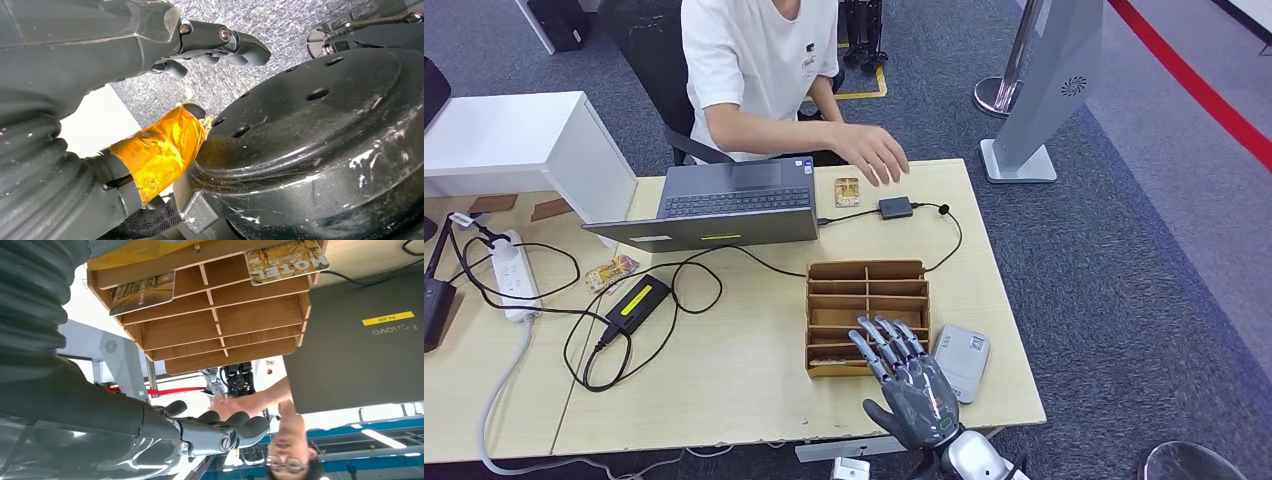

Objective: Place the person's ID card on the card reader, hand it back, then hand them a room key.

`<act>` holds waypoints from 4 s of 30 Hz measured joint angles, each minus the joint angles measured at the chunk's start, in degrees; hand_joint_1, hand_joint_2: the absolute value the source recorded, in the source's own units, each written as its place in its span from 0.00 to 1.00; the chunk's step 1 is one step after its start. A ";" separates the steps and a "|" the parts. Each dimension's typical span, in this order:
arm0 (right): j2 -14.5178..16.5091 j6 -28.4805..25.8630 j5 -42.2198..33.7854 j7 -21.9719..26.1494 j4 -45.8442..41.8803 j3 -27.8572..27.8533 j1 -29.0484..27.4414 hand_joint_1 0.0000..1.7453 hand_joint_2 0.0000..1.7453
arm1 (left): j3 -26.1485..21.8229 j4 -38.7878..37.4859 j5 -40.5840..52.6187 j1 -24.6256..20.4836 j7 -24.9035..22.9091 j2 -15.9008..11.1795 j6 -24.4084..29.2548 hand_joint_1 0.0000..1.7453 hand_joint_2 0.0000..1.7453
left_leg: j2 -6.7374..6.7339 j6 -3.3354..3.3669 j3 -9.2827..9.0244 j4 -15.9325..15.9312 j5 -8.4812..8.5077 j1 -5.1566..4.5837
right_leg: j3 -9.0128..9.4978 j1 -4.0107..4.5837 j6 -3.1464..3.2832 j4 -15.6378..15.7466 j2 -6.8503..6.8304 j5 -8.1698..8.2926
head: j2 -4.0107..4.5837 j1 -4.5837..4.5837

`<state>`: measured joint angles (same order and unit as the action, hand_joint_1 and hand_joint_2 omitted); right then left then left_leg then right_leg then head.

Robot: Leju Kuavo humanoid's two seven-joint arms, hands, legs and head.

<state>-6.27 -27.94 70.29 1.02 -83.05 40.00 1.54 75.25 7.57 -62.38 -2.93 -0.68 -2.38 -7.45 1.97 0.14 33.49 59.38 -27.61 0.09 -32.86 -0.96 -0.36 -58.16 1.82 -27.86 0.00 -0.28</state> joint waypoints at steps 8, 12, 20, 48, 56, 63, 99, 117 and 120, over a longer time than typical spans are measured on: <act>0.00 -0.01 -0.04 -0.02 0.08 0.02 -0.01 0.00 1.00 | 0.01 0.00 -0.01 0.00 0.00 0.00 0.00 0.00 1.00 | 0.00 0.00 0.00 0.00 0.00 0.00 | 0.00 0.00 0.00 0.00 0.00 0.00 | 0.00 0.00; 0.00 -0.21 0.00 -0.36 0.77 -0.03 -0.02 0.00 1.00 | 0.04 0.00 0.00 0.00 0.01 -0.01 0.00 0.00 1.00 | 0.00 0.00 0.00 0.00 0.00 0.00 | 0.00 0.00 0.00 0.00 0.00 0.00 | -0.01 -0.01; -0.02 -2.28 2.21 -2.19 6.10 -3.32 -0.22 0.00 1.00 | 0.78 0.00 -0.21 0.00 0.13 -0.15 -0.04 0.00 1.00 | 0.00 0.00 0.00 0.00 0.00 0.00 | 0.00 0.00 0.00 0.01 0.00 0.00 | -0.01 -0.02; -0.01 -3.89 2.02 -3.49 10.49 -8.35 -2.21 0.00 1.00 | 1.19 0.01 -0.90 0.03 0.17 -0.15 0.24 0.00 1.00 | -0.01 0.00 0.01 0.00 0.00 0.00 | -0.01 0.00 0.00 0.01 0.01 0.00 | 0.00 0.00; 0.45 -2.79 2.25 -2.99 9.31 -8.35 -1.25 0.00 1.00 | 1.53 0.01 -0.87 0.00 0.17 -0.15 0.19 0.00 1.00 | -0.01 0.00 0.01 0.00 0.00 0.00 | -0.01 0.00 0.00 0.00 0.01 0.00 | 0.00 -0.01; 1.35 -1.76 2.25 -2.42 9.52 -8.35 0.18 0.00 1.00 | 1.96 0.00 -0.87 -0.02 0.17 -0.15 0.09 0.00 1.00 | -0.01 0.00 0.00 0.00 0.00 0.00 | -0.01 0.00 0.00 0.00 0.01 0.00 | -0.01 0.00; 3.87 -0.95 0.50 -1.67 15.78 -9.78 4.86 1.00 1.00 | 6.95 0.00 6.42 -0.43 12.28 -0.46 9.57 0.00 1.00 | -0.01 0.00 -0.06 0.01 0.01 0.00 | 0.06 0.01 0.00 0.00 0.00 0.01 | -0.01 -0.02; 4.20 -0.41 1.16 -1.39 14.77 -10.56 4.36 1.00 1.00 | 7.58 0.00 2.74 -0.46 10.48 -0.51 5.25 0.00 1.00 | -0.01 0.00 -0.06 0.01 0.01 0.01 | 0.06 0.01 0.00 0.01 0.01 0.01 | -0.01 -0.01; 4.19 0.16 0.92 -1.37 13.92 -10.63 4.38 1.00 1.00 | 7.58 0.01 2.62 -0.47 9.98 -0.52 4.96 0.00 1.00 | -0.02 0.00 -0.06 0.01 0.01 0.01 | 0.05 0.01 0.00 0.01 0.01 0.01 | -0.01 -0.01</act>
<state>-2.08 -27.79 71.22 -0.34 -69.13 29.36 5.91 82.84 7.57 -59.76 -3.40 9.30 -2.91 -2.50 1.95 0.14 33.43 59.39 -27.61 0.10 -32.81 -0.95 -0.36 -58.15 1.83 -27.85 -0.01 -0.30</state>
